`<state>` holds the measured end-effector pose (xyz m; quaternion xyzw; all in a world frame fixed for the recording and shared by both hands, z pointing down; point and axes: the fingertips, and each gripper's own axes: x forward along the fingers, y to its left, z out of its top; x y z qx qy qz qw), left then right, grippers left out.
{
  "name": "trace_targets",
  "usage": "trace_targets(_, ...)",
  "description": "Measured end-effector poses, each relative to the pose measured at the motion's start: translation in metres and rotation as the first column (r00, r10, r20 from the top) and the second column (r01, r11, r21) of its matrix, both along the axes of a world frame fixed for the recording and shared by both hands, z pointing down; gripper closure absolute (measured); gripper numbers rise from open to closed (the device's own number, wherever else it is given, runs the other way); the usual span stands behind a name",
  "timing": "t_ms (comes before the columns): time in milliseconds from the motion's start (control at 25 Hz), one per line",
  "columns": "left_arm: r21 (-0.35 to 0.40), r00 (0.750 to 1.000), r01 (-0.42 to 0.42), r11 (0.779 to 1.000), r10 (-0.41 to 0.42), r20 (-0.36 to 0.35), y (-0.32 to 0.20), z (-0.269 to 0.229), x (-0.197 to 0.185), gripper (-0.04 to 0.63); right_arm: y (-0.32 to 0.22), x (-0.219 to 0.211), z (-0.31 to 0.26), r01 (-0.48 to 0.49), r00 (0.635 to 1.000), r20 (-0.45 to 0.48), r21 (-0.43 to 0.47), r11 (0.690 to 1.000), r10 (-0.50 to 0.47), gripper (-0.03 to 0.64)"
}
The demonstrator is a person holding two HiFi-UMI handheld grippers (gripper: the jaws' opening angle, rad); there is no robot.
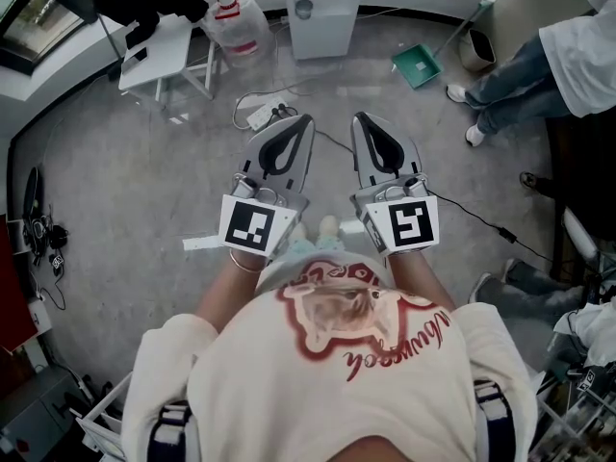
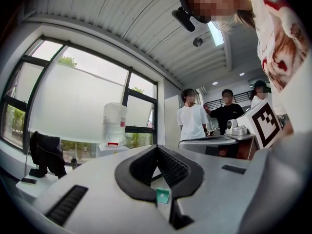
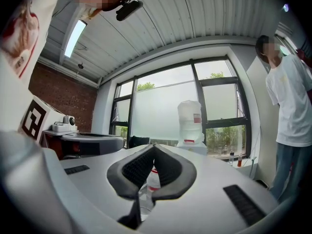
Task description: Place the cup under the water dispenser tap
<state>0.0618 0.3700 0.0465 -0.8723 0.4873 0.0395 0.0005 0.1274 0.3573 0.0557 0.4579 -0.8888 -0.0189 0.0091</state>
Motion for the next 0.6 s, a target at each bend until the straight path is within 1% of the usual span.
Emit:
trace_targets(200,0.006,1.0,0.002,1.0,-0.002,-0.002,-0.002,-0.002,-0.002,0.575,-0.001,-0.004,-0.003,0.014,1.0,0.001,0.025,1.0,-0.014,0.592)
trace_targets(600,0.006,1.0,0.006,1.0,-0.006,-0.007,-0.002,-0.003,-0.011,0.575,-0.001,-0.013,-0.002,0.012,1.0,-0.008,0.018,1.0,-0.012,0.592)
